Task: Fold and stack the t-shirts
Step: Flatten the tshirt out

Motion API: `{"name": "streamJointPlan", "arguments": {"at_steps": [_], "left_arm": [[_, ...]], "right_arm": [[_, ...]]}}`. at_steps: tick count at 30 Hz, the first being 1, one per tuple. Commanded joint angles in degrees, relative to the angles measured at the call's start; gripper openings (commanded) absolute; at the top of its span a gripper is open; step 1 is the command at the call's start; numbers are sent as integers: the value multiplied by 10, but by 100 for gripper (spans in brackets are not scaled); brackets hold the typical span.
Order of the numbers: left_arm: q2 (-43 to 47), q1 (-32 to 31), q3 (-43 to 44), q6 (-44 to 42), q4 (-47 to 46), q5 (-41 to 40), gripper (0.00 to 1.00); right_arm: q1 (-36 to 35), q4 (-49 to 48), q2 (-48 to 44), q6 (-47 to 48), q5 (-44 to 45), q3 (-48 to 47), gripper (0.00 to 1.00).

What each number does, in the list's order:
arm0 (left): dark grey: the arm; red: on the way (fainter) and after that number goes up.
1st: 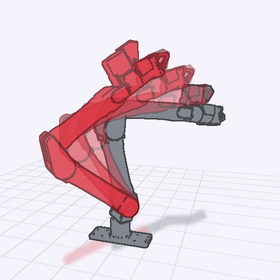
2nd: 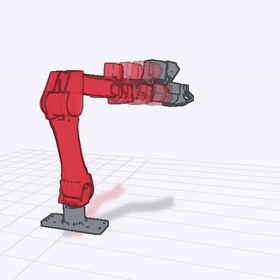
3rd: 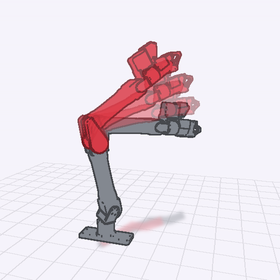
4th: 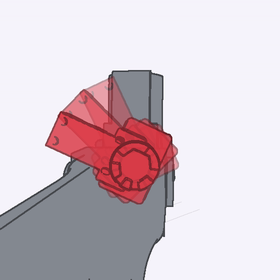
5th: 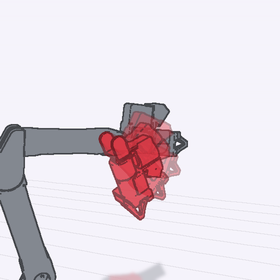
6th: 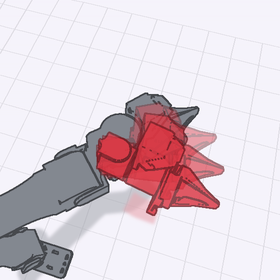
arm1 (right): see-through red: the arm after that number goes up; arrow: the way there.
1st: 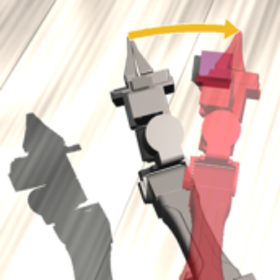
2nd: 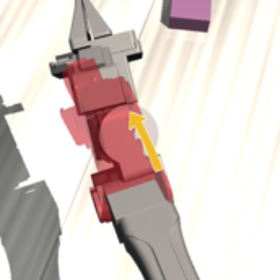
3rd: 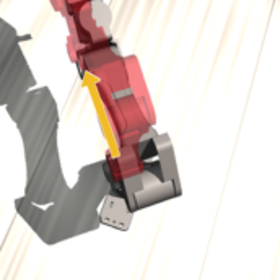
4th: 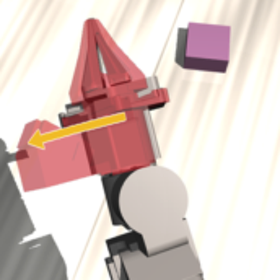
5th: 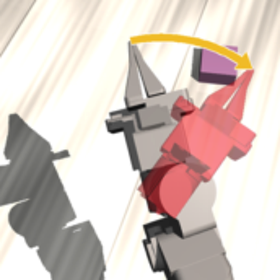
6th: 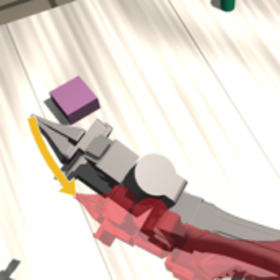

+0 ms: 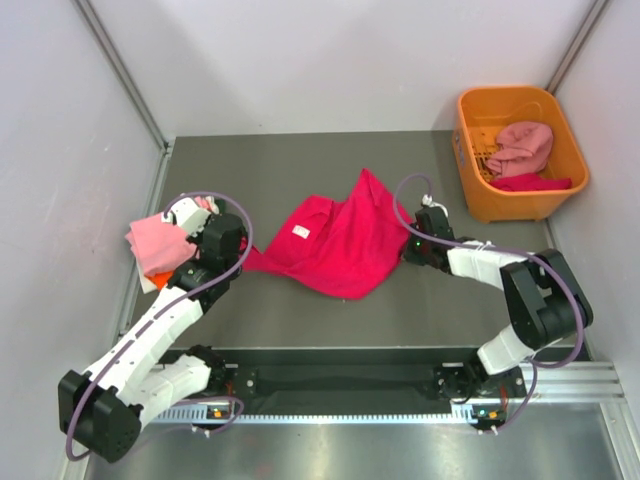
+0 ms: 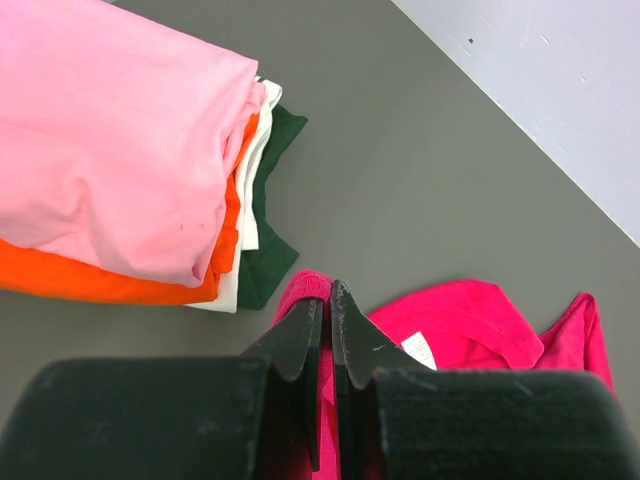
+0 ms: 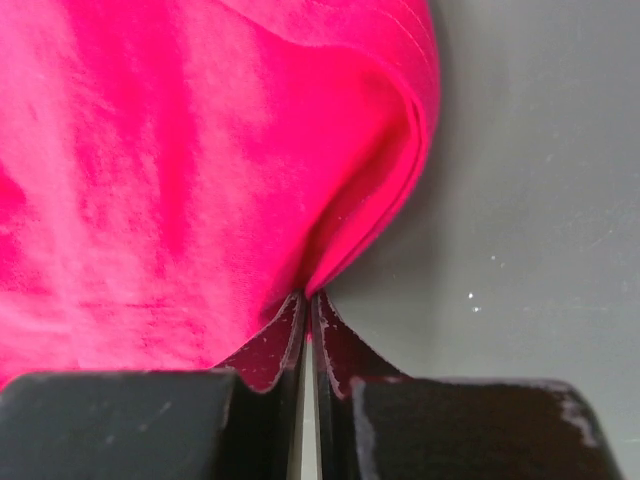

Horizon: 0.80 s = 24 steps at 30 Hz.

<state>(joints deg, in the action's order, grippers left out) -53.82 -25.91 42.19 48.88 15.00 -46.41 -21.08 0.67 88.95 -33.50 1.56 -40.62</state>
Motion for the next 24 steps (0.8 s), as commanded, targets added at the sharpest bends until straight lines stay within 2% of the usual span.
{"name": "streamJointPlan", "arguments": {"at_steps": [1,3,4,6,9,13,15,18,24], "left_arm": [[4,3,8,-5,-18,-16,0],[0,2,15,-2,-9,-15,0],[1,3,21,8,12,-24,0],[3,3,26,20,23,-30,0],[14,3,33,30,51,-36,0],[31,3,35,26,58,-26,0],[28,3,41,24,57,-28,0],[11,3,59,21,60,-32,0],[-62,7,102,8,34,-32,0]], "right_arm": [[4,8,-7,2,4,-11,0],[4,27,-25,14,20,-12,0],[4,86,-72,39,39,-14,0],[4,102,-88,55,45,-10,0],[5,183,-155,84,48,-3,0],[43,266,-250,110,-3,2,0],[53,271,-262,111,-14,-13,0],[76,285,-239,104,-4,-77,0],[93,283,-60,118,-32,-229,0]]}}
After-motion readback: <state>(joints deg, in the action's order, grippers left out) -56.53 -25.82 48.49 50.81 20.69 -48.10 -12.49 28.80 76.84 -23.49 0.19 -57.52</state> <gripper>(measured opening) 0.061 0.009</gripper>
